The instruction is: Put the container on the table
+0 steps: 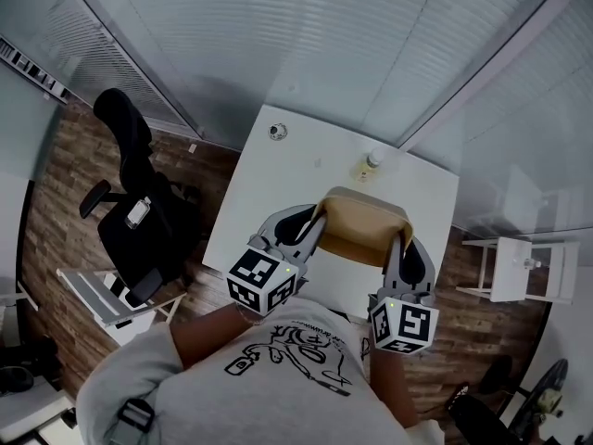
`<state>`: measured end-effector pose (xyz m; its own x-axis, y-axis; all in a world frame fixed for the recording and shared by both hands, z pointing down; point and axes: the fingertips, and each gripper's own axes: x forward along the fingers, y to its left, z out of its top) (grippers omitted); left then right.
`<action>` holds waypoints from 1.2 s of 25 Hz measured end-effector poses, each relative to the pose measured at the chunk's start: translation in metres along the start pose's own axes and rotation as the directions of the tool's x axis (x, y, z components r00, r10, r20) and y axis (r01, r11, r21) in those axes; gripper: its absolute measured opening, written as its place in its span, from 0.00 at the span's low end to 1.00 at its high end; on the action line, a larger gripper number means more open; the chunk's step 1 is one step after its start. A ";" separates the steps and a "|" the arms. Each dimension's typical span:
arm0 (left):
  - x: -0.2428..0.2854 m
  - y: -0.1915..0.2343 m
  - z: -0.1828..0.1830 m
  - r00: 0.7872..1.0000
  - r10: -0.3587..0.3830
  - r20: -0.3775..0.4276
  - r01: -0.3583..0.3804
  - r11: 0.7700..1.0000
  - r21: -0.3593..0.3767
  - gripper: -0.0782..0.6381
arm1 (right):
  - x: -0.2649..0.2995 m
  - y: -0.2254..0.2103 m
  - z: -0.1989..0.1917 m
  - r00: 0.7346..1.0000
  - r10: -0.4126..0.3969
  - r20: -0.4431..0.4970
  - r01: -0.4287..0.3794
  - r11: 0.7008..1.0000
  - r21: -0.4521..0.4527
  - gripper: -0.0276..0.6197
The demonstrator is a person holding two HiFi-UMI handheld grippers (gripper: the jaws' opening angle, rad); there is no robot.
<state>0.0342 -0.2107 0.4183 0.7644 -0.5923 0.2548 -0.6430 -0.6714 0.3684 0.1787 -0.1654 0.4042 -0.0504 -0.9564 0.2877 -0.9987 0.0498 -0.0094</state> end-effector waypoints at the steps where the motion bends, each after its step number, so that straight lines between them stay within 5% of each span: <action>1: 0.001 0.001 -0.003 1.000 0.001 -0.008 -0.001 1.000 0.001 0.16 | 0.001 -0.001 -0.005 1.000 0.000 -0.009 0.000 1.000 0.002 0.09; 15: 0.047 0.040 -0.109 0.968 0.035 -0.248 -0.042 0.999 -0.020 0.16 | 0.046 -0.016 -0.122 0.970 0.002 -0.241 0.001 1.000 0.014 0.09; 30: 0.092 0.087 -0.229 0.854 0.057 -0.517 -0.056 0.998 0.018 0.19 | 0.098 -0.025 -0.250 0.871 0.049 -0.489 -0.026 0.998 0.054 0.09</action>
<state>0.0591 -0.2212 0.6784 0.6404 -0.3135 0.7012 -0.6856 -0.6448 0.3378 0.2004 -0.1880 0.6720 -0.0903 -0.6895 0.7186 -0.9959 0.0592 -0.0684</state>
